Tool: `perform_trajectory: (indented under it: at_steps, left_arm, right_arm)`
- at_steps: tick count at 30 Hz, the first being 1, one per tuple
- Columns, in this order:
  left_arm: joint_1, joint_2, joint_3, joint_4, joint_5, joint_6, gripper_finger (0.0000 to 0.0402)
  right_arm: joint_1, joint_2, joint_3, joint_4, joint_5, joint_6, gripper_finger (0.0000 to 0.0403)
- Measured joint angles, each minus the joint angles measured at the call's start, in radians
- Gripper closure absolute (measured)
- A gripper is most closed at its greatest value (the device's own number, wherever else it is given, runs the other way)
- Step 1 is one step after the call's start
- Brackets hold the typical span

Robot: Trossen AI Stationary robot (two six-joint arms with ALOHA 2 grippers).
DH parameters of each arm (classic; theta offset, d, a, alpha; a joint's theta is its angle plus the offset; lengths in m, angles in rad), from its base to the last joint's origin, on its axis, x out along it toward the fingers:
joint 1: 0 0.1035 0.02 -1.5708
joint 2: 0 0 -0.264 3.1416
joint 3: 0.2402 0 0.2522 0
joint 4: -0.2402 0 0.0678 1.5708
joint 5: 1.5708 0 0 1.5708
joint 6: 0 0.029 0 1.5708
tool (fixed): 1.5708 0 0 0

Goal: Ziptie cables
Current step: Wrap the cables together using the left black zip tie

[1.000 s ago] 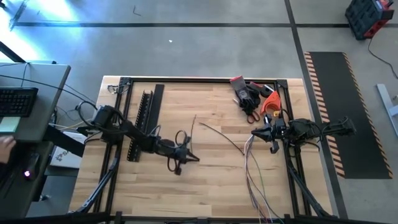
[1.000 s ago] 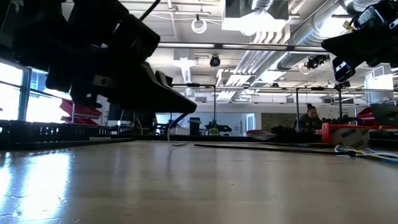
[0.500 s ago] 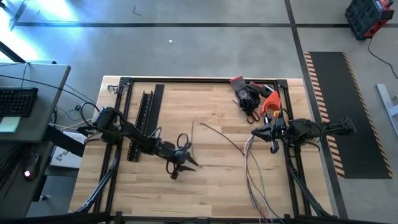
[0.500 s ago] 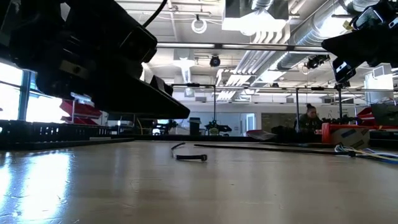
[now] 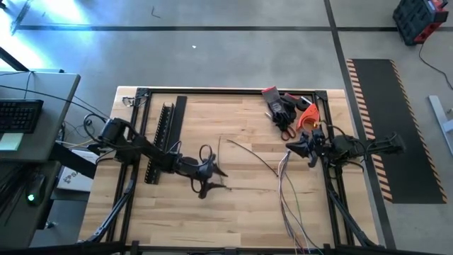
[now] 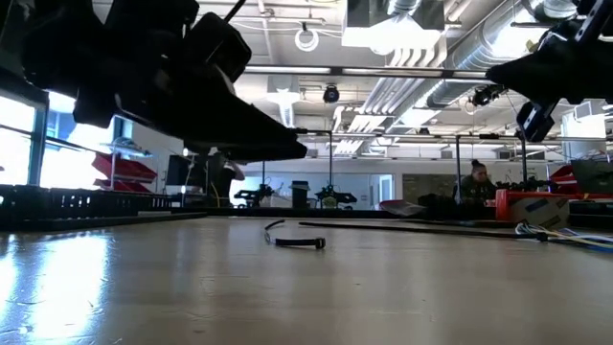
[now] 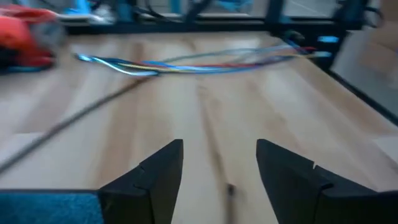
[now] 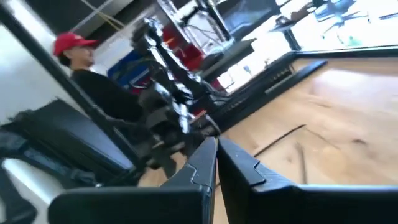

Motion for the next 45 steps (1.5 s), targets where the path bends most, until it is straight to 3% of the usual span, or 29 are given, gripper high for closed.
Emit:
perform_trajectory:
  at_steps: [7,12,17,21,24,32,38,45]
  left_arm:
    - [0.059,-0.016,0.0,-0.087,-0.085,-0.002,0.0223]
    - [0.104,-0.015,0.0,-0.126,-0.086,-0.032,0.0223]
    - [0.12,-0.015,0.0,-0.127,-0.084,-0.027,0.0223]
    - [0.12,-0.015,0.0,-0.127,-0.076,-0.027,0.0223]
    - [0.12,-0.015,0.0,-0.127,-0.075,-0.026,0.0223]
    - [0.103,-0.015,0.0,-0.127,-0.074,-0.029,0.0223]
    - [0.091,-0.015,0.0,-0.126,-0.074,-0.032,0.0223]
    - [0.09,-0.015,0.0,-0.126,-0.074,-0.033,0.0223]
  right_arm:
    - [0.0,0.181,0.01,0.0,-0.018,0.112,0.04]
    - [0.0,0.356,0.148,-0.247,-0.075,0.25,0.0359]
    - [-0.025,0.538,0.32,-0.533,-0.091,0.246,0.0292]
    - [-0.081,0.692,0.443,-0.73,-0.172,0.113,0.0255]
    - [-0.13,0.827,0.519,-0.829,-0.185,-0.08,0.0246]
    - [-0.182,1.221,0.663,-0.871,-0.252,-0.37,0.0245]
    - [-0.174,1.416,0.784,-0.945,-0.291,-0.541,0.0245]
    - [-0.148,1.561,0.985,-1.203,-0.055,-0.867,0.0245]
